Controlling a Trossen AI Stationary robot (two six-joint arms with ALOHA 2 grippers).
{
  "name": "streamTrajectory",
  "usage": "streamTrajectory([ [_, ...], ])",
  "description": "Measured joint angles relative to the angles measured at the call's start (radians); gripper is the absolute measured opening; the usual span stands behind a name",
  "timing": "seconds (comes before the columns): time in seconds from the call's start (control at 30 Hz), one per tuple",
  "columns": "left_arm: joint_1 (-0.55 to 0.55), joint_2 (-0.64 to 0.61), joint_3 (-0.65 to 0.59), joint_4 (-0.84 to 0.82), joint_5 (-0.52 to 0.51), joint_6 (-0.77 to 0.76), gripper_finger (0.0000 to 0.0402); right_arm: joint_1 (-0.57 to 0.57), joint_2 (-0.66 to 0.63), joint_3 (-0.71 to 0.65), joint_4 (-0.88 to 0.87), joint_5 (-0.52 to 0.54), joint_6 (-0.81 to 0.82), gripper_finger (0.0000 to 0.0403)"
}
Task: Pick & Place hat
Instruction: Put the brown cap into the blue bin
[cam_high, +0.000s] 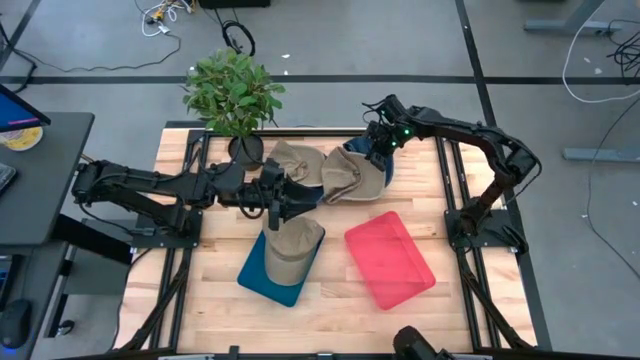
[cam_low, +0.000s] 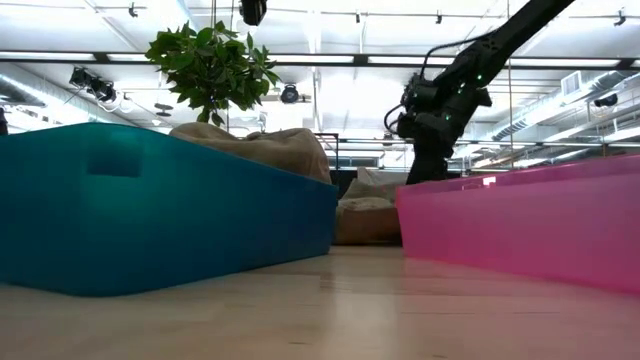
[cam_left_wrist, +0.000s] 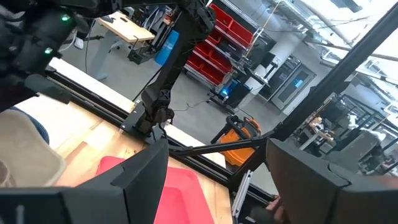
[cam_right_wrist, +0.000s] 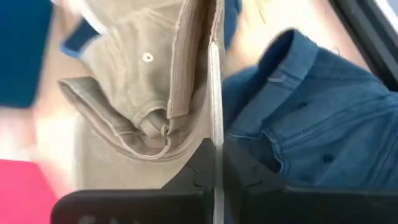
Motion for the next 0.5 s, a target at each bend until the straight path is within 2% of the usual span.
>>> streamTrajectory([
  [0.2,0.0,0.0,0.0,0.0,0.0,0.044,0.0277,0.0,-0.112,0.0,-0.022,-0.089,0.028,0.0007],
  [0.5,0.0,0.0,0.0,0.003,-0.029,0.157,0.0277,0.0,-0.322,0.0,-0.023,-0.312,0.187,0.0006],
])
